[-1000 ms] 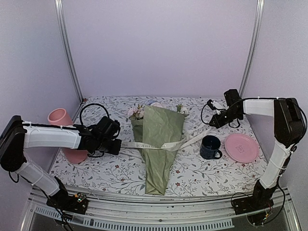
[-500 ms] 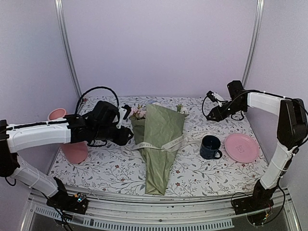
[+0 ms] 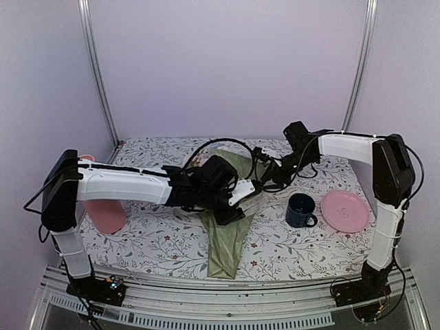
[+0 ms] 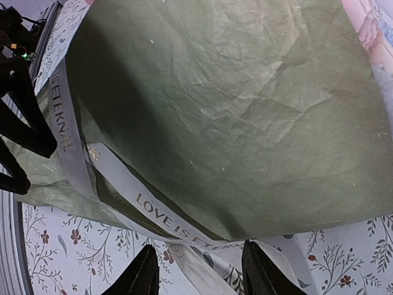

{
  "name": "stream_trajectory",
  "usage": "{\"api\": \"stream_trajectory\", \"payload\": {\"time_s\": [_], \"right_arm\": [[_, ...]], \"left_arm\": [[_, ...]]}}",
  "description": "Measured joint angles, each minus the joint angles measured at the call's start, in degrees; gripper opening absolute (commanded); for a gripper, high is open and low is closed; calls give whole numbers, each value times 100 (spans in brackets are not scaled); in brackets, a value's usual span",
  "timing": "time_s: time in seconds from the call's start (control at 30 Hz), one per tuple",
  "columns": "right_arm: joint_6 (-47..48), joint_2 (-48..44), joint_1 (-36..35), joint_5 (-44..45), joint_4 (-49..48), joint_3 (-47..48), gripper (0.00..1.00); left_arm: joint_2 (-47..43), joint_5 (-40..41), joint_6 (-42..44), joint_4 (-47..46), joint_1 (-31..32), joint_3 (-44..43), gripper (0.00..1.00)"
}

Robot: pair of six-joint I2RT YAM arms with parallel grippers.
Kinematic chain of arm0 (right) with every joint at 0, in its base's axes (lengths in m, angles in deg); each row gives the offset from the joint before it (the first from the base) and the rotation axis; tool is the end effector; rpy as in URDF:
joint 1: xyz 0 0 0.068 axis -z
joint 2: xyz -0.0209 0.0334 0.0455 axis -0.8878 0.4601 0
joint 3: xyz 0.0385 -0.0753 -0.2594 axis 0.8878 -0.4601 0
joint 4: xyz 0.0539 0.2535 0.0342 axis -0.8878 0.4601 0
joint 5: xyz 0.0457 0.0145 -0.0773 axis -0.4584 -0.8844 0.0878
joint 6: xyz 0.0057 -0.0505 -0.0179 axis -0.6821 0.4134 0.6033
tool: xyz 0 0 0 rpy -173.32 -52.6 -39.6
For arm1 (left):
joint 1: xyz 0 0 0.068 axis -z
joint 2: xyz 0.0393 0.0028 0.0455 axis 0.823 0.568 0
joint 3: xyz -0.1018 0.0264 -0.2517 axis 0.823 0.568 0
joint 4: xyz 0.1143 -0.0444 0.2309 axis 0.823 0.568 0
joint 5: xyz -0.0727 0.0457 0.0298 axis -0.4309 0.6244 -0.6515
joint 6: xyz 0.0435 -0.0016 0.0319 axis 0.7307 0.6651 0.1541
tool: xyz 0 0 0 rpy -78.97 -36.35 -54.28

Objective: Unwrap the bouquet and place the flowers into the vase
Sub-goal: Untie the half-tied ribbon from the tied bouquet.

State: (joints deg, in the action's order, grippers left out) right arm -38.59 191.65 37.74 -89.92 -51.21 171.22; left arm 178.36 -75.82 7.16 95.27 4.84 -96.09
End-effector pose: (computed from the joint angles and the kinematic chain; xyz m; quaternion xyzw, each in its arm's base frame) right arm 0.3640 0.1924 0.2103 -0.5555 0.7417 0.2803 0.2503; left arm 0.2048 -0.3548 0.2178 0.5387 0.7579 -0.1332 0.3429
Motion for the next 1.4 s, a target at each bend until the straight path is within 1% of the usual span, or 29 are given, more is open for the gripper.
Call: {"api": "stream_trajectory", "payload": {"time_s": [0.13, 0.23, 0.4, 0.53, 0.57, 0.7, 0.87, 0.9, 0.93, 0.97, 1.0, 1.07, 1.1, 1.17, 1.2, 1.23, 1.4], "right_arm": [[120, 155, -50, -160, 24, 66, 50], [142, 249, -52, -243, 26, 68, 50], [184, 369, -66, -361, 33, 68, 52], [299, 509, -120, -369, 57, 105, 54], [337, 564, -144, -361, 57, 111, 55], [404, 798, -256, -190, 44, 142, 56], [415, 1043, -417, 155, -68, 151, 54], [398, 1078, -442, 223, -107, 151, 53], [374, 1106, -455, 282, -131, 151, 49], [348, 1126, -474, 330, -153, 151, 41], [337, 1126, -479, 369, -170, 151, 31], [306, 1128, -483, 439, -216, 151, 18], [302, 1128, -483, 472, -240, 153, 12], [221, 1128, -481, 562, -243, 153, 4], [201, 1126, -479, 584, -247, 153, 1], [197, 1121, -472, 597, -256, 153, 0], [61, 916, -387, 352, -260, 138, 0]], "left_arm": [[168, 208, 302, 122, 4, -31, 50], [208, 317, 417, 122, 4, -31, 46], [302, 470, 544, 127, 13, -31, 26], [400, 623, 643, 232, 20, -11, 5], [398, 654, 651, 245, 20, 15, 0], [321, 743, 623, 155, 24, 229, 0], [-251, 925, 470, -85, 26, 986, 0], [-420, 999, 420, -162, 26, 1141, 0], [-595, 1075, 358, -219, 26, 1276, 0], [-774, 1165, 297, -289, 26, 1403, 0], [-944, 1252, 221, -339, 26, 1506, 0], [-1235, 1449, 44, -404, 24, 1672, 0], [-1331, 1530, -44, -413, 20, 1718, 0], [-1504, 1784, -306, -398, 2, 1801, 0], [-1563, 1891, -424, -378, -9, 1829, 0], [-1622, 2000, -564, -345, -20, 1856, 0], [-1980, 2367, -1128, -190, -94, 2090, 0]]}}
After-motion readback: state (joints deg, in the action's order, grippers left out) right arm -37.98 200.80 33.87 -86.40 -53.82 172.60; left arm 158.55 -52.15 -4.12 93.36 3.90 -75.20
